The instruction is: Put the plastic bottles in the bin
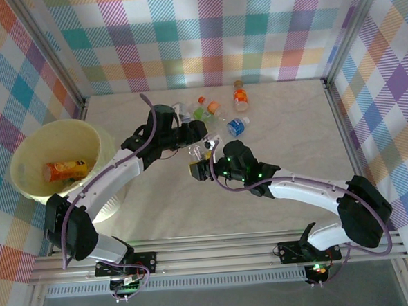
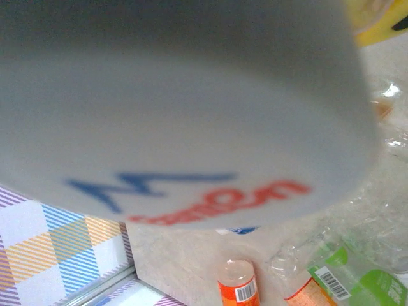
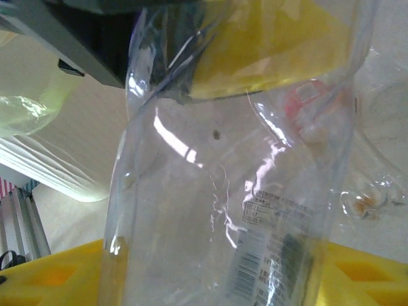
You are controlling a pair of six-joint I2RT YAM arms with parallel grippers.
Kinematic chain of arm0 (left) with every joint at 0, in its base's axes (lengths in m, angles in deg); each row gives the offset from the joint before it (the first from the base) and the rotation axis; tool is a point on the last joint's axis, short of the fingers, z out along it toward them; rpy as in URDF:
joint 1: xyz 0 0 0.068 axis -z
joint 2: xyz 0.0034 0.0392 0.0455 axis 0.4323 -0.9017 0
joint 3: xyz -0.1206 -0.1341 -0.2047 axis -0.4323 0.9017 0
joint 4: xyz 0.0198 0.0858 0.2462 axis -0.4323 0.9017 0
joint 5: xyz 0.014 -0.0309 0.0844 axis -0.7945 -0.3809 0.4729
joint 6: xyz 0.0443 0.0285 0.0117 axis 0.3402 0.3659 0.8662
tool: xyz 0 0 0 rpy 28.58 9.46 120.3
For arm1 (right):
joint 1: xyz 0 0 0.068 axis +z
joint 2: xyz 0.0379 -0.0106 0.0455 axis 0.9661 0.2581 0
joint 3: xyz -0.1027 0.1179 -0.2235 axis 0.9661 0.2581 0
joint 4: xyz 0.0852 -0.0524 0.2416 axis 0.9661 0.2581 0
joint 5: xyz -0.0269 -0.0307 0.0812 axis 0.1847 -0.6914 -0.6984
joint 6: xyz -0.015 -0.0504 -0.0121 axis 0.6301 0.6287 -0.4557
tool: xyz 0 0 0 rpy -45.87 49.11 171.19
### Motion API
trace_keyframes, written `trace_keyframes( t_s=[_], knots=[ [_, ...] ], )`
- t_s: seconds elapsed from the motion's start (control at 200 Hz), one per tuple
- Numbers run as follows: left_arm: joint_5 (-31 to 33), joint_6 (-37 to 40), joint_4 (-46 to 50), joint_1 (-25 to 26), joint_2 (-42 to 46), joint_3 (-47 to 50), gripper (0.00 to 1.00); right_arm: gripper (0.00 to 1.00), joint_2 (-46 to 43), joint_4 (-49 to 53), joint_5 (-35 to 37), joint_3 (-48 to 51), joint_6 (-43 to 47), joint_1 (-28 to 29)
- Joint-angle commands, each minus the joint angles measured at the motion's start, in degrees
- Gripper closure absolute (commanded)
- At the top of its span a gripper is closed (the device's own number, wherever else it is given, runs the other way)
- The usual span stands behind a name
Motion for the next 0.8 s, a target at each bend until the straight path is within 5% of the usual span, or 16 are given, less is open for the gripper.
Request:
trace_keyframes(
  t_s=[0.0, 0.57, 0.795],
  knots=[
    [1.49, -0.15, -1.92, 0.29, 0.85, 1.02, 0.43, 0.31, -0.03, -2.04, -2.09, -2.02, 1.54, 0.12],
    [16.69, 4.31, 9.56, -0.42, 10.03, -0.66, 0.46, 0.00, -4.02, 0.10, 3.72, -0.96, 5.95, 0.13],
    [27.74, 7.84, 18.33, -0.94, 15.22, -5.02, 0.47, 0.00, -4.95, 1.47, 9.05, -0.81, 7.13, 0.10]
  ],
)
